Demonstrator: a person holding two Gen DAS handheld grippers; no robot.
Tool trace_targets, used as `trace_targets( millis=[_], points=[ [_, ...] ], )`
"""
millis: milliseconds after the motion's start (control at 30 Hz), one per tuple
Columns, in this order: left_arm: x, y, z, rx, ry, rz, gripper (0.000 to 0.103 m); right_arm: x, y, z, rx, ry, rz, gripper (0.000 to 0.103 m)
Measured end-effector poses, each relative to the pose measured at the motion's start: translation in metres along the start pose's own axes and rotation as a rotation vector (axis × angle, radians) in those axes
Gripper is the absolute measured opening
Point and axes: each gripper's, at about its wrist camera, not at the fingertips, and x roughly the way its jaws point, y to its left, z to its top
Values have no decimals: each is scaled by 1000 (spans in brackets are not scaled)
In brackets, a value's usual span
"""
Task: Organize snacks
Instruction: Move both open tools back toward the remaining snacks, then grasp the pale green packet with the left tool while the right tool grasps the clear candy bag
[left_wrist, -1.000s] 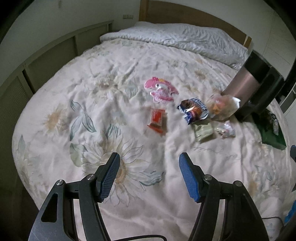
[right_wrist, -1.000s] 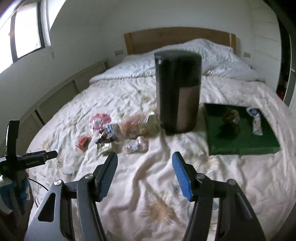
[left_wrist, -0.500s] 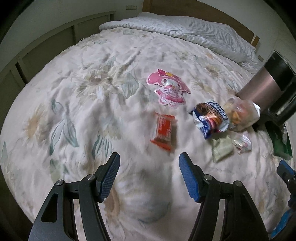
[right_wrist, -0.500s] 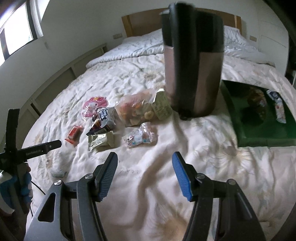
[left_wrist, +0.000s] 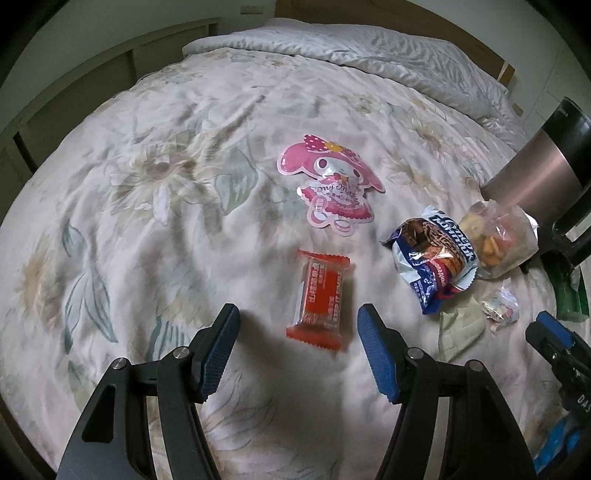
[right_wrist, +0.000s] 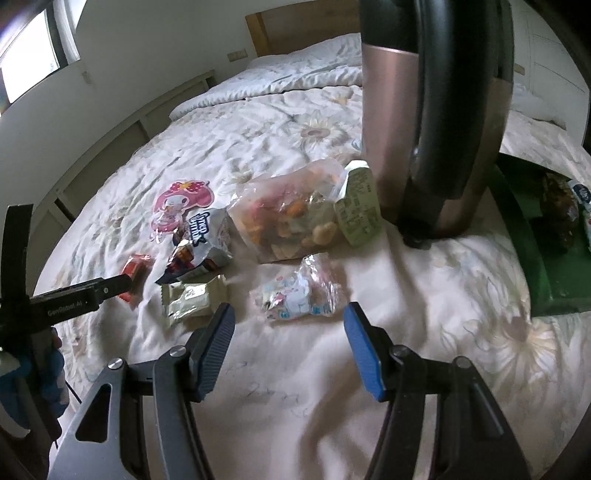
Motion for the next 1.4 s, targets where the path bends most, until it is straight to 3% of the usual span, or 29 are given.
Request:
trace_targets(
  millis=[1033,1233,1400],
  points=[
    [16,-7,0,15,-5,16,61,38,1,5,-77,38,-2,81],
    [-11,-9,-9,-11,-70,48,60,39,0,5,-74,36,6,81],
    [-39,-38,-19,10,-106,-59,61,38,0,4,-78,29,19,81]
  ],
)
